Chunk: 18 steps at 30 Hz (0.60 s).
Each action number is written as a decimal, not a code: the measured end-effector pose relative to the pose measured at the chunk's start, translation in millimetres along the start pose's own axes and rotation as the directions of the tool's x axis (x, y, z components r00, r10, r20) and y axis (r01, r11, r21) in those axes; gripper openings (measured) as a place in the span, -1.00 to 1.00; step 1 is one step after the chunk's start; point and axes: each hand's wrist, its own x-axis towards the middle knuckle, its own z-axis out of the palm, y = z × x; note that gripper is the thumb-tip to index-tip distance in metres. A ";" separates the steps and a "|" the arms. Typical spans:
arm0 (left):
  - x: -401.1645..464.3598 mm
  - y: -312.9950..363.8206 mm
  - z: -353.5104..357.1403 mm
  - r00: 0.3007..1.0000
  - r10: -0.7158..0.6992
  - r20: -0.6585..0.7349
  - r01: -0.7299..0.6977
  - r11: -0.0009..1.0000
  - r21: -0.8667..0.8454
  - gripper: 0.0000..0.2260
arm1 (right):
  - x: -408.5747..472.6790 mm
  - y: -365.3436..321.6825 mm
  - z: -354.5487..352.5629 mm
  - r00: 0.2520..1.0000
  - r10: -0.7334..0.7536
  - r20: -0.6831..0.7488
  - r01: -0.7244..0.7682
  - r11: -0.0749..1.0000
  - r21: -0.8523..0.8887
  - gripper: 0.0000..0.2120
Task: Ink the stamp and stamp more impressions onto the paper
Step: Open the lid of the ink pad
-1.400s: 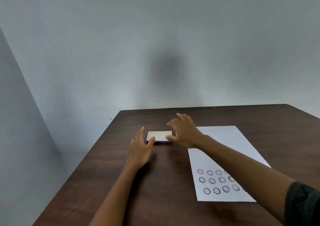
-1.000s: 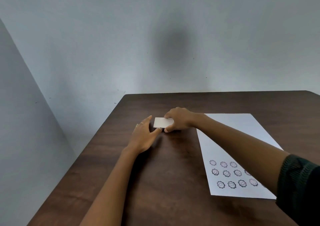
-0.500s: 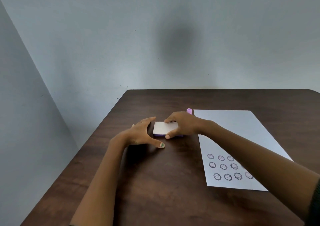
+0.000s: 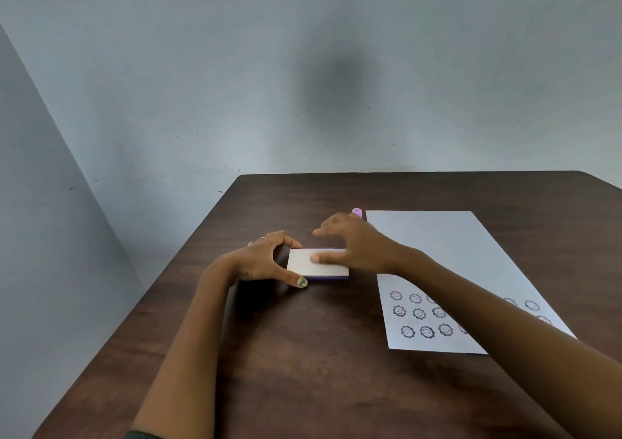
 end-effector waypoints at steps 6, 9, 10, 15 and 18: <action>-2.0 -3.2 -4.1 1.000 0.002 -0.001 -0.002 0.998 -0.068 -0.43 | 16.8 30.3 -13.8 0.894 0.160 -0.419 -0.188 0.982 -0.027 -0.74; -1.1 -5.5 -5.6 1.000 0.002 -0.016 -0.003 0.998 -0.058 -0.41 | 21.5 46.5 -11.2 0.918 0.215 -0.332 -0.235 0.972 -0.023 -0.69; -0.9 -6.0 -5.8 1.000 0.004 -0.017 -0.005 0.998 -0.062 -0.41 | 21.6 49.5 -9.4 0.925 0.223 -0.308 -0.235 0.972 0.001 -0.69; 0.4 -6.9 -6.0 1.000 0.022 -0.022 -0.023 0.998 -0.065 -0.41 | 19.2 49.9 -3.6 0.918 0.247 -0.311 -0.203 0.965 0.167 -0.77; 0.2 -8.4 -5.3 0.999 0.025 -0.029 -0.027 0.997 -0.075 -0.40 | 15.4 46.7 -2.7 0.918 0.241 -0.314 -0.193 0.965 0.177 -0.81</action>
